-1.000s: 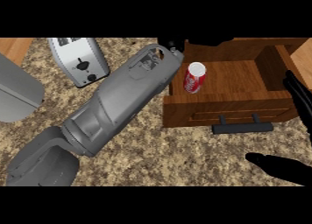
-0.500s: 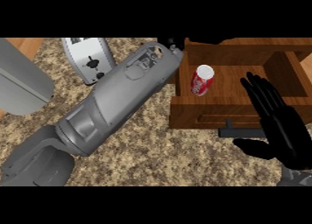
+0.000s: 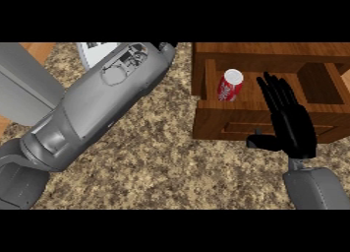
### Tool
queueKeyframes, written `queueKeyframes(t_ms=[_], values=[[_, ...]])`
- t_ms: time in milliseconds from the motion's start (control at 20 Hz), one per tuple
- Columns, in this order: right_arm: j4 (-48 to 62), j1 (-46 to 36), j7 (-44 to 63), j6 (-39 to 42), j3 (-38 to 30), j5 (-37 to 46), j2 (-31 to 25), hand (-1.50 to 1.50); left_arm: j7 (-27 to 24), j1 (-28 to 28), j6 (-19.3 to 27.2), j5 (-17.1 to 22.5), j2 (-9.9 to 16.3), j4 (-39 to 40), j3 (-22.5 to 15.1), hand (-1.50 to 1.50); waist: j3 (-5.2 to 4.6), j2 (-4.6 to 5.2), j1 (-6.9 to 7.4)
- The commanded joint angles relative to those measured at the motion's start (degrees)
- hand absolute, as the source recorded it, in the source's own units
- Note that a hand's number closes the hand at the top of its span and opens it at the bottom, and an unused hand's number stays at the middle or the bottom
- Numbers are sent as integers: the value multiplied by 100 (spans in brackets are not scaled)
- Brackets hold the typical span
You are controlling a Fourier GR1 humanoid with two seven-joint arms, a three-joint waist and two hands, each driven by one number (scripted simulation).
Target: Pick up the can, place it into the drawer and close the drawer
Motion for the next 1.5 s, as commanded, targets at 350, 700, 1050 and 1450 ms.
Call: queueKeyframes(t_ms=[350, 700, 1050, 1450], values=[[2553, -1168, -306, -1103, -511, 392, 73, -150, 738, 695, -99, -256, 852, -1279, -122, -150, 59, 88, 140], [3699, -2005, -79, -2072, -755, 858, 300, -150, 1070, 1120, -187, -319, 1400, -2035, -121, -150, 60, 109, 280], [5046, -3032, -437, -2621, -1269, 690, -8, -150, 1222, 1643, 37, -491, 1463, -2726, -177, -150, 67, 134, 267], [6255, -4217, -258, -2997, -1532, 845, -90, -150, 1283, 2166, -166, -615, 1971, -3449, -22, -150, 65, 168, 282]])
